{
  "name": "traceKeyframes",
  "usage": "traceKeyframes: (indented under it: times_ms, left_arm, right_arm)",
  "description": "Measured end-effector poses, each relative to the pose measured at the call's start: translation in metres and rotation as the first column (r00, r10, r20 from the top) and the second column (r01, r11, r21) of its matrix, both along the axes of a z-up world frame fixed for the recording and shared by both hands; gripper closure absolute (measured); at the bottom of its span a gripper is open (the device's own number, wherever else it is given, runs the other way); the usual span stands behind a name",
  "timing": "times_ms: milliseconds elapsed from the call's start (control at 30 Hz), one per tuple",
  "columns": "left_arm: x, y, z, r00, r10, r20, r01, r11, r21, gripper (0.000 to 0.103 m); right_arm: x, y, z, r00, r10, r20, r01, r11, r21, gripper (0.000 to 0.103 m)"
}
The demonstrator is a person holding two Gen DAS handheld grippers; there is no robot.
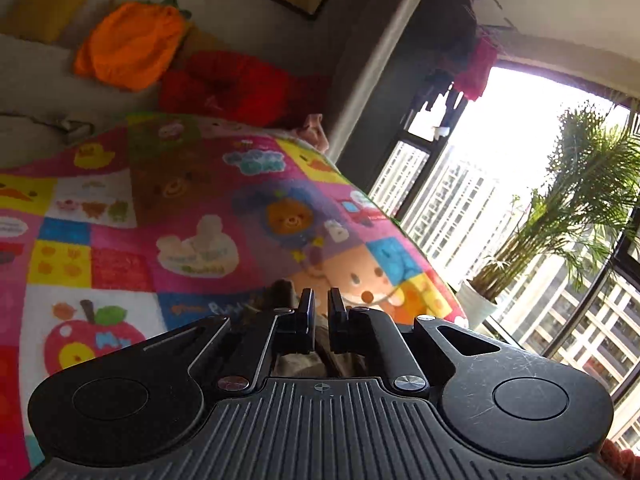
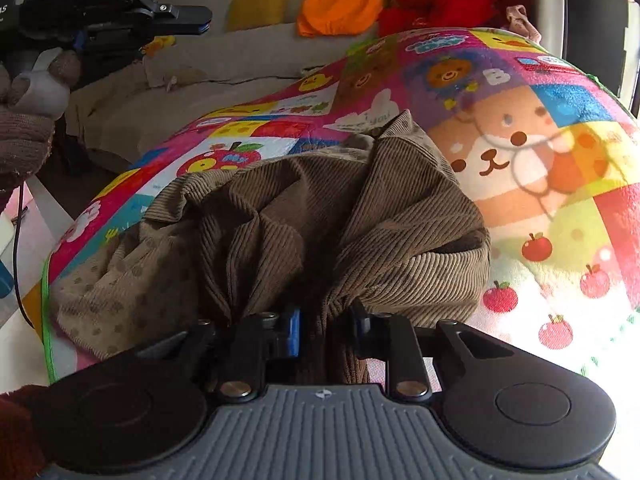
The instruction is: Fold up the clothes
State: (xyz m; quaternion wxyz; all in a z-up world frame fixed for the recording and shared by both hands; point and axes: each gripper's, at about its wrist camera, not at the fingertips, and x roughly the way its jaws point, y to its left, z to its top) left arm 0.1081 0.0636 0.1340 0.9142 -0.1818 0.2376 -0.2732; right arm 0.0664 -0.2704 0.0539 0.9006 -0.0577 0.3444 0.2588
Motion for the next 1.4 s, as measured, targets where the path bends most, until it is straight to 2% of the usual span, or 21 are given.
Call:
traceKeyframes:
  times_ms: [100,167,233,400,467,500,533,567,667,700,767,833,933,1033,1067,1100,1133,1200,1267,1300,1400]
  left_arm:
    - [-0.011,-0.009,-0.029,0.973,-0.190,-0.131,0.182,0.981,-0.074,0.026]
    - [-0.021,-0.029,-0.066,0.908,-0.344,-0.241,0.304,0.934,-0.187,0.019]
    - [-0.027,-0.057,-0.096,0.844,-0.417,-0.337,0.357,0.906,-0.226,0.010]
    - [-0.023,-0.129,-0.135,0.771,-0.451,-0.449,0.460,0.883,-0.098,0.009]
    - [-0.018,-0.149,-0.140,0.780,-0.438,-0.447,0.478,0.878,-0.028,0.015]
    - [-0.015,-0.154,-0.141,0.799,-0.416,-0.433,0.472,0.881,0.025,0.038]
    - [-0.012,-0.158,-0.142,0.818,-0.395,-0.418,0.465,0.882,0.077,0.075]
    - [-0.009,-0.161,-0.142,0.834,-0.376,-0.403,0.455,0.882,0.120,0.087]
    - [0.012,-0.127,-0.116,0.886,-0.330,-0.325,0.374,0.923,0.085,0.093]
    - [0.018,-0.108,-0.098,0.924,-0.281,-0.261,0.313,0.945,0.092,0.094]
    - [0.032,-0.052,-0.058,0.978,-0.137,-0.154,0.148,0.987,0.061,0.094]
    - [0.049,0.000,-0.029,0.995,0.034,-0.098,-0.031,0.999,0.025,0.094]
    - [0.071,0.063,-0.006,0.957,0.290,-0.012,-0.289,0.956,0.054,0.094]
    - [0.091,0.109,-0.017,0.898,0.436,-0.051,-0.431,0.898,0.087,0.094]
    - [0.097,0.120,-0.025,0.882,0.465,-0.074,-0.457,0.884,0.098,0.094]
    - [0.103,0.131,-0.033,0.865,0.493,-0.095,-0.483,0.869,0.112,0.094]
    - [0.108,0.141,-0.042,0.848,0.519,-0.111,-0.505,0.853,0.133,0.094]
    - [0.111,0.164,-0.056,0.821,0.552,-0.145,-0.534,0.833,0.145,0.094]
    - [0.122,0.175,-0.070,0.803,0.567,-0.183,-0.551,0.824,0.133,0.094]
    - [0.123,0.182,-0.075,0.799,0.570,-0.192,-0.556,0.822,0.125,0.094]
    - [0.126,0.192,-0.090,0.790,0.579,-0.202,-0.564,0.815,0.130,0.093]
  right_arm:
    - [0.018,-0.011,0.027,0.997,-0.047,0.063,0.045,0.998,0.043,0.093]
    - [0.028,-0.019,0.038,0.993,-0.079,0.088,0.072,0.995,0.076,0.093]
    - [0.038,-0.024,0.040,0.991,-0.107,0.083,0.098,0.990,0.100,0.093]
    - [0.048,-0.028,0.036,0.990,-0.129,0.060,0.125,0.990,0.059,0.093]
    - [0.042,-0.032,0.033,0.990,-0.131,0.058,0.129,0.991,0.036,0.084]
    - [0.037,-0.035,0.032,0.989,-0.135,0.055,0.133,0.990,0.038,0.067]
    - [0.033,-0.039,0.031,0.988,-0.147,0.053,0.145,0.988,0.046,0.058]
    - [0.029,-0.044,0.031,0.986,-0.161,0.052,0.158,0.986,0.056,0.048]
    - [0.021,-0.057,0.031,0.978,-0.204,0.034,0.201,0.976,0.089,0.043]
    - [0.020,-0.060,0.030,0.977,-0.214,0.019,0.211,0.972,0.104,0.038]
    - [0.017,-0.062,0.024,0.977,-0.213,-0.021,0.214,0.968,0.132,0.032]
    - [0.018,-0.053,0.013,0.980,-0.191,-0.059,0.197,0.972,0.128,0.031]
    - [0.025,-0.030,-0.007,0.984,-0.133,-0.117,0.145,0.984,0.101,0.031]
    - [0.032,-0.003,-0.023,0.986,-0.081,-0.145,0.084,0.996,0.019,0.031]
    - [0.033,0.003,-0.022,0.991,-0.064,-0.115,0.061,0.998,-0.028,0.035]
    - [0.034,0.010,-0.020,0.995,-0.046,-0.085,0.040,0.996,-0.074,0.057]
    - [0.037,0.014,-0.014,0.998,-0.027,-0.056,0.022,0.994,-0.103,0.071]
    - [0.051,0.013,0.007,1.000,-0.004,-0.020,0.003,0.996,-0.089,0.090]
    - [0.069,0.012,0.033,0.996,-0.027,0.082,0.037,0.992,-0.120,0.094]
    - [0.082,0.010,0.048,0.984,-0.055,0.170,0.082,0.985,-0.153,0.094]
    - [0.137,-0.011,0.081,0.937,-0.191,0.293,0.237,0.963,-0.129,0.095]
